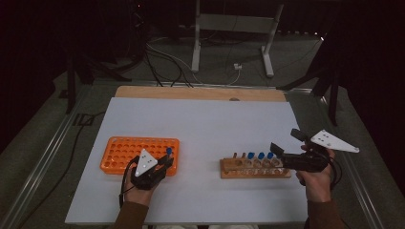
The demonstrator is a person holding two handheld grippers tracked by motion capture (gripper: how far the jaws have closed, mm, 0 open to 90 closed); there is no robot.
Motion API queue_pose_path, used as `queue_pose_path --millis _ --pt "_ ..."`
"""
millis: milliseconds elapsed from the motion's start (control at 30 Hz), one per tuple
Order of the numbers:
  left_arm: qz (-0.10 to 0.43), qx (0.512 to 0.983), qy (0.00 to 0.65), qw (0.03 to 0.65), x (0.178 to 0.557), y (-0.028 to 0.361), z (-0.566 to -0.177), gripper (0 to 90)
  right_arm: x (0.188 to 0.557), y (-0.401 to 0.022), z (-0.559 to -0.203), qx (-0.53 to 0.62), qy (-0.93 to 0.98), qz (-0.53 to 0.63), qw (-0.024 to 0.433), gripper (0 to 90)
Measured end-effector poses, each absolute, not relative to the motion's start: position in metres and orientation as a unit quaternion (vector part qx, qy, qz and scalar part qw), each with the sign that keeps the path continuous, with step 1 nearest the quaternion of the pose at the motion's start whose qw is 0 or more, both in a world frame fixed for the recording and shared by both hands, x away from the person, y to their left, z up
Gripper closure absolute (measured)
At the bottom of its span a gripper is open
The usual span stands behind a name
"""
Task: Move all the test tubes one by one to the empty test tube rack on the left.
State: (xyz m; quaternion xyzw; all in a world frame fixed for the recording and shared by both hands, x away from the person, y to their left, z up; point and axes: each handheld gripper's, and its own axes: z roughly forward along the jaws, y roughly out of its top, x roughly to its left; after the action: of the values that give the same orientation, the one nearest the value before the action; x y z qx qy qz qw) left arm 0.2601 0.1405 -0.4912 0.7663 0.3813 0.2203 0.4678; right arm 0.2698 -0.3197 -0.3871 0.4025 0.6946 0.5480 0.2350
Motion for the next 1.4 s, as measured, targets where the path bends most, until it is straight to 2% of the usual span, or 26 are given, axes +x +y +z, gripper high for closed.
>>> queue_pose_path --millis 333,733,800,867,967,1033,1067,1400 --pt "0.213 0.788 0.382 0.433 0.26 0.137 -0.496 78.7 0.269 -0.325 -0.389 0.407 0.693 0.547 0.235 0.3" --pt "0.212 0.787 0.388 0.431 0.257 0.137 -0.496 78.2 0.268 -0.327 -0.39 0.409 0.692 0.547 0.235 0.3" --pt "0.205 0.784 0.391 0.437 0.257 0.139 -0.496 76.2 0.268 -0.329 -0.39 0.409 0.691 0.548 0.235 0.3" --pt "0.208 0.777 0.391 0.446 0.256 0.14 -0.495 67.6 0.267 -0.33 -0.39 0.41 0.691 0.547 0.235 0.3" --pt "0.212 0.766 0.385 0.469 0.254 0.142 -0.489 65.7 0.267 -0.332 -0.392 0.412 0.691 0.546 0.235 0.3" --pt "0.22 0.763 0.377 0.476 0.252 0.142 -0.485 68.8 0.267 -0.333 -0.393 0.413 0.691 0.545 0.235 0.3" --pt "0.222 0.763 0.375 0.477 0.251 0.142 -0.483 76.8 0.267 -0.335 -0.393 0.415 0.691 0.541 0.24 0.3" --pt "0.215 0.77 0.379 0.467 0.253 0.145 -0.482 78.1 0.263 -0.341 -0.396 0.408 0.699 0.53 0.254 0.4"
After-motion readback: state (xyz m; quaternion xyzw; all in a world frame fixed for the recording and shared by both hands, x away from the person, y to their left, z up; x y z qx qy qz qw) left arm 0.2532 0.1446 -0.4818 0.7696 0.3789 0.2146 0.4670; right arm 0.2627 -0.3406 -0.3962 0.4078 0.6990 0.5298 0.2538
